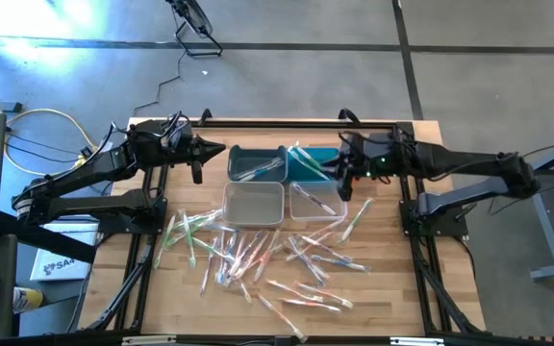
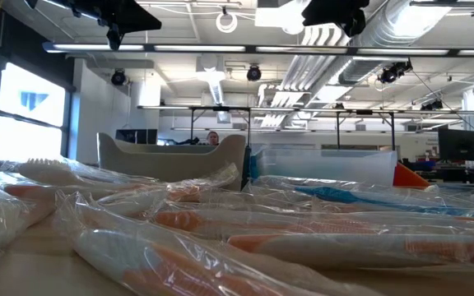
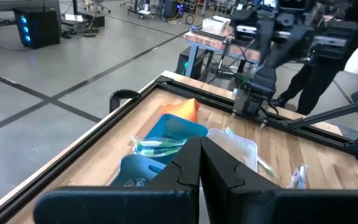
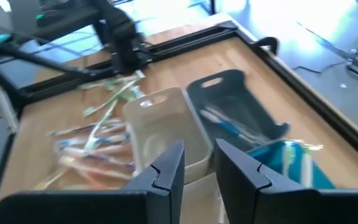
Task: Pick & Place Toothbrushes
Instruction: Put the purple toothbrush into the transparent bin
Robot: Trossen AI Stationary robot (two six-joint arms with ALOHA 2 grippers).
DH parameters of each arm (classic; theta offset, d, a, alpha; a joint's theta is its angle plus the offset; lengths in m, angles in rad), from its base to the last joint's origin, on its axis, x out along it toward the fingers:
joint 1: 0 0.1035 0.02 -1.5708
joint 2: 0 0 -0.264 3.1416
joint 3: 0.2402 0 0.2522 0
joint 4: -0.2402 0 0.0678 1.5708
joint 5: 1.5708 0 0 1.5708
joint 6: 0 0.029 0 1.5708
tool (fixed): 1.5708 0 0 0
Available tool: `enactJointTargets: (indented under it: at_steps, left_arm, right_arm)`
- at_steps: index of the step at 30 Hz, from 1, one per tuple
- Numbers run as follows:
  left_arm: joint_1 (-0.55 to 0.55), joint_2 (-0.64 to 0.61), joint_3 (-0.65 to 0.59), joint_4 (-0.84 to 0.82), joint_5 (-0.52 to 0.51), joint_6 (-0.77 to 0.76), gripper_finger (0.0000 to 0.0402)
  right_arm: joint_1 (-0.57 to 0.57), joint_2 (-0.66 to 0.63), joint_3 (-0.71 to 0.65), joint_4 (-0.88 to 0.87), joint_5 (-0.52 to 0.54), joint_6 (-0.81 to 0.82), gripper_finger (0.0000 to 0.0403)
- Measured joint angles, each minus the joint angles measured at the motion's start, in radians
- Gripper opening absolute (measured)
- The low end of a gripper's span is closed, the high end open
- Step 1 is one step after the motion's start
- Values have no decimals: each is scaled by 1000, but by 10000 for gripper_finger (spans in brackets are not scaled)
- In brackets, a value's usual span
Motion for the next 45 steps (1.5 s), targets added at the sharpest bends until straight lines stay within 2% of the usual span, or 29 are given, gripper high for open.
enactJointTargets:
  at_steps: [4,17,28,36,45]
  left_arm:
    - [0,0,0,0,0,0,0]
    - [0,0,0,0,0,0,0]
    - [0,0,0,0,0,1,0]
    - [0,0,0,0,0,2,0]
    - [0,0,0,-1,0,2,0]
  right_arm:
    - [66,7,0,-10,0,25,80]
    - [243,15,-1,-104,8,252,80]
    - [315,15,-1,-134,13,326,80]
    - [359,15,-1,-145,46,453,80]
    - [419,85,0,-285,33,593,80]
